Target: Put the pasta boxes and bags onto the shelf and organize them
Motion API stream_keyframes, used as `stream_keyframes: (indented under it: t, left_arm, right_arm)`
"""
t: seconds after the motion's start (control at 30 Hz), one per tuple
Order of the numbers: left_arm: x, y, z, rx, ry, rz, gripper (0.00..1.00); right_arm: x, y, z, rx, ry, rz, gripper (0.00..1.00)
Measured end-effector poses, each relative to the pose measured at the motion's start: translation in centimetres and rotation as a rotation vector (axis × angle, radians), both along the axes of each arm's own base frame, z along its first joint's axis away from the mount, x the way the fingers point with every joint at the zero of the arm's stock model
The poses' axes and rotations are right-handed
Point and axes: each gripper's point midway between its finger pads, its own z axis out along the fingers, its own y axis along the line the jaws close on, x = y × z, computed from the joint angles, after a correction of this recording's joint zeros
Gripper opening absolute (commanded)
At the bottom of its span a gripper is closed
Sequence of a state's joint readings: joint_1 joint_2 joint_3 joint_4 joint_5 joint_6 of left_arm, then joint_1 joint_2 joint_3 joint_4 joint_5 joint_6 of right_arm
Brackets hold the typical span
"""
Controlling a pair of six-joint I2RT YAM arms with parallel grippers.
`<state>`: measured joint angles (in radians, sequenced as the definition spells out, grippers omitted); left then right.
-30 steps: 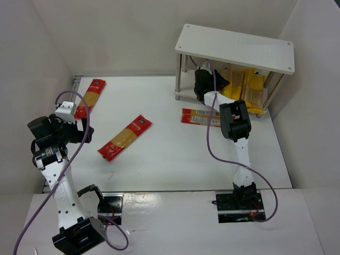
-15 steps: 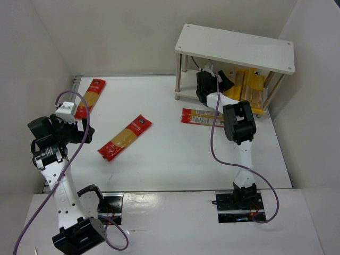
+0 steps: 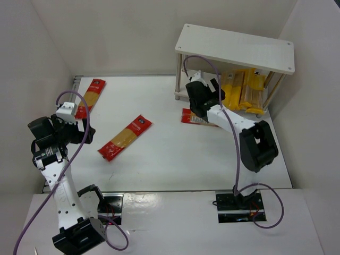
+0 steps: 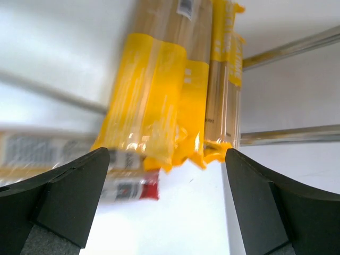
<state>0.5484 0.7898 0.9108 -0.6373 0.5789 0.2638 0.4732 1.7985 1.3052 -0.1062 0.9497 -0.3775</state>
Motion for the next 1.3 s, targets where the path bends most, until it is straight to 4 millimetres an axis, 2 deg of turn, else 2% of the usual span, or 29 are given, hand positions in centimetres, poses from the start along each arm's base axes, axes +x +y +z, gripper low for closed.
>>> stream_keyframes:
  t: [0.07, 0.17, 0.4, 0.47, 0.6, 0.67, 0.87, 0.93, 1.17, 1.3]
  left_arm:
    - [0.0, -0.1, 0.0, -0.002, 0.002, -0.002, 1.0]
    - [-0.2, -0.2, -0.1, -0.007, 0.008, -0.005, 1.0]
    - [-0.6, -0.5, 0.5, 0.006, -0.016, -0.007, 1.0]
    - [-0.8, -0.6, 0.9, 0.014, -0.032, -0.006, 1.0]
    - [-1.3, -0.8, 1.7, 0.031, -0.064, 0.004, 1.0]
    - [-1.5, -0.8, 2.0, 0.035, -0.077, 0.017, 1.0]
    - [-1.7, -0.7, 2.4, 0.039, -0.089, 0.039, 1.0]
    - [-1.5, -0.5, 2.0, 0.03, -0.074, 0.044, 1.0]
    - [-0.5, 0.3, -0.2, -0.033, 0.022, 0.063, 1.0]
    - [-0.6, 0.3, 0.1, -0.024, 0.01, 0.066, 1.0]
  right_arm:
    - [-1.7, 1.7, 1.5, 0.058, -0.02, 0.056, 0.98]
    - [-4.0, 2.5, 2.2, 0.132, -0.003, 0.118, 0.98]
    - [-10.2, 1.7, 1.4, 0.331, 0.09, 0.238, 1.0]
    - [-11.5, 0.7, 2.2, 0.417, 0.082, 0.264, 1.0]
    - [-13.1, -4.1, 4.8, 0.571, -0.006, 0.212, 1.0]
    - [-14.1, -5.7, 5.6, 0.631, -0.042, 0.207, 1.0]
    - [-16.6, -8.7, 4.9, 0.742, -0.054, 0.179, 1.0]
    - [-16.8, -9.2, 4.5, 0.763, -0.046, 0.17, 1.0]
    - [-17.3, -8.7, 4.2, 0.803, -0.024, 0.216, 1.0]
    - [-17.9, -9.3, 4.7, 0.8, -0.053, 0.211, 1.0]
